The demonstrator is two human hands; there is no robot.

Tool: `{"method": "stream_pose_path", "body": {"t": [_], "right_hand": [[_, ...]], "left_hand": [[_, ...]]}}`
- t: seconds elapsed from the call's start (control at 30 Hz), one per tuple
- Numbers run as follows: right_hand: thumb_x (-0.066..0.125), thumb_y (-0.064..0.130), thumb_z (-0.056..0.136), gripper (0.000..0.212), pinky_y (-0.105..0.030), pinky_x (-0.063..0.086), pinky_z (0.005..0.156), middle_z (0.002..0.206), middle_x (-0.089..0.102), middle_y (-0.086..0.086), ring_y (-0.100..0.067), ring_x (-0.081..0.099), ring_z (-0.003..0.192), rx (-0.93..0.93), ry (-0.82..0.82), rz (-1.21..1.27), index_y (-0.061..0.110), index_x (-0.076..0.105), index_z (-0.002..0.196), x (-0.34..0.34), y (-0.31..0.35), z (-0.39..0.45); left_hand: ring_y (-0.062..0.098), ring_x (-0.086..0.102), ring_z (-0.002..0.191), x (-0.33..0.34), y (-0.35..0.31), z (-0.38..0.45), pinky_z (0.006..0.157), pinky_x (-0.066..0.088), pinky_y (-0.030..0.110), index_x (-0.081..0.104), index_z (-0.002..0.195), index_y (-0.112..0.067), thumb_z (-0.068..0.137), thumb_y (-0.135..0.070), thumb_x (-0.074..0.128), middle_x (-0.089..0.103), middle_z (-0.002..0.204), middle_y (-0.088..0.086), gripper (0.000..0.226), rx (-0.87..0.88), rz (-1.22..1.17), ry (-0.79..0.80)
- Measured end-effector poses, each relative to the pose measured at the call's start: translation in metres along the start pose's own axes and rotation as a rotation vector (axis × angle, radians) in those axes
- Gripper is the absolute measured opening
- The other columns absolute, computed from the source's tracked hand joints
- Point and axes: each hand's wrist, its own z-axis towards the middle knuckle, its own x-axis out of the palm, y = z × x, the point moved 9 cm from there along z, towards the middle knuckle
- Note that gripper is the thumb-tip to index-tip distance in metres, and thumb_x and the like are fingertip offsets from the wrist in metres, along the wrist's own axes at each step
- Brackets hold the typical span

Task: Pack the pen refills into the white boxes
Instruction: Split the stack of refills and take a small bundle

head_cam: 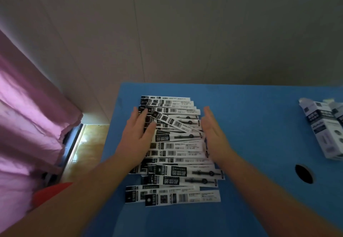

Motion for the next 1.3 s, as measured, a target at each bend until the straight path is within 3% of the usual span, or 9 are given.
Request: {"method": "stream_pose_path", "body": {"t": [0.17, 0.23, 0.47, 0.6, 0.7, 0.83, 0.97, 1.17, 1.3], "right_hand": [[0.033, 0.084, 0.085, 0.063, -0.018, 0.014, 0.117, 0.141, 0.020, 0.057, 0.024, 0.018, 0.138, 0.025, -0.070, 0.031, 0.059, 0.023, 0.142, -0.037, -0.021, -0.046], [0.030, 0.087, 0.084, 0.066, -0.015, 0.014, 0.115, 0.148, 0.019, 0.052, 0.021, 0.015, 0.142, -0.021, -0.034, -0.058, 0.060, 0.021, 0.144, -0.034, -0.029, -0.075], [0.035, 0.053, 0.099, 0.065, -0.036, 0.018, 0.126, 0.164, 0.023, 0.021, 0.004, 0.021, 0.150, -0.079, 0.028, 0.045, 0.031, 0.019, 0.158, 0.017, -0.012, -0.108], [0.037, 0.056, 0.099, 0.065, -0.035, 0.012, 0.127, 0.166, 0.013, 0.024, 0.003, 0.012, 0.152, -0.145, 0.044, 0.020, 0.039, 0.013, 0.156, 0.010, -0.004, -0.120], [0.045, 0.069, 0.093, 0.084, -0.023, 0.005, 0.124, 0.167, -0.004, 0.024, -0.002, -0.002, 0.154, -0.282, 0.114, -0.336, 0.044, -0.001, 0.158, 0.004, -0.007, -0.144], [0.038, 0.075, 0.091, 0.092, -0.026, 0.003, 0.124, 0.167, -0.021, 0.011, -0.006, -0.013, 0.154, -0.377, 0.176, -0.897, 0.034, -0.011, 0.158, 0.023, -0.022, -0.160], [0.054, 0.052, 0.098, 0.082, -0.028, 0.009, 0.126, 0.167, -0.008, 0.011, -0.006, -0.006, 0.155, -0.326, 0.141, -0.815, 0.021, 0.011, 0.160, 0.032, -0.010, -0.145], [0.067, 0.048, 0.092, 0.093, -0.014, 0.001, 0.120, 0.164, -0.009, 0.017, 0.004, -0.007, 0.150, -0.294, 0.223, -0.840, 0.027, 0.008, 0.161, 0.018, 0.000, -0.141], [0.063, 0.053, 0.092, 0.089, -0.024, 0.007, 0.123, 0.169, 0.006, 0.007, -0.008, 0.003, 0.155, -0.190, 0.242, -0.975, 0.028, 0.012, 0.161, -0.015, -0.001, -0.146]], "left_hand": [[-0.021, 0.009, 0.148, -0.035, 0.023, -0.044, 0.124, 0.009, 0.024, 0.026, 0.154, -0.061, 0.093, -0.086, 0.032, 0.009, 0.164, -0.042, 0.066, -0.050, -0.078, -0.127], [-0.026, 0.010, 0.146, -0.035, 0.027, -0.080, 0.119, 0.011, 0.015, 0.024, 0.141, -0.080, 0.086, -0.094, 0.026, 0.010, 0.157, -0.054, 0.057, -0.002, -0.038, -0.132], [-0.010, 0.005, 0.157, 0.013, -0.012, -0.117, 0.125, 0.010, 0.022, 0.022, 0.150, -0.055, 0.093, -0.070, 0.032, 0.012, 0.172, -0.023, 0.060, 0.093, -0.038, -0.063], [-0.010, -0.002, 0.157, 0.001, -0.003, -0.126, 0.125, 0.005, 0.022, 0.020, 0.151, -0.056, 0.092, -0.071, 0.035, 0.006, 0.172, -0.024, 0.062, 0.100, -0.064, -0.097], [0.000, -0.014, 0.159, 0.002, 0.009, -0.145, 0.125, 0.003, 0.032, 0.003, 0.158, -0.057, 0.090, -0.076, 0.041, -0.009, 0.173, -0.024, 0.080, 0.158, 0.151, -0.026], [0.023, -0.014, 0.162, 0.028, -0.002, -0.154, 0.131, -0.009, 0.040, 0.007, 0.167, -0.031, 0.084, -0.086, 0.043, -0.007, 0.176, 0.007, 0.105, 0.343, 0.613, 0.069], [0.037, 0.009, 0.162, 0.032, -0.017, -0.136, 0.128, 0.011, 0.061, 0.030, 0.164, -0.019, 0.085, -0.085, 0.041, 0.014, 0.174, 0.017, 0.104, 0.277, 0.680, 0.074], [0.048, 0.038, 0.150, 0.043, -0.058, -0.127, 0.116, 0.040, 0.065, 0.051, 0.152, -0.007, 0.079, -0.039, 0.090, 0.043, 0.161, 0.025, 0.089, 0.580, 0.755, 0.060], [0.034, -0.002, 0.163, 0.059, -0.057, -0.098, 0.131, 0.002, 0.048, 0.010, 0.168, -0.016, 0.092, -0.052, 0.071, 0.007, 0.176, 0.012, 0.104, 0.533, 0.841, 0.325]]}}
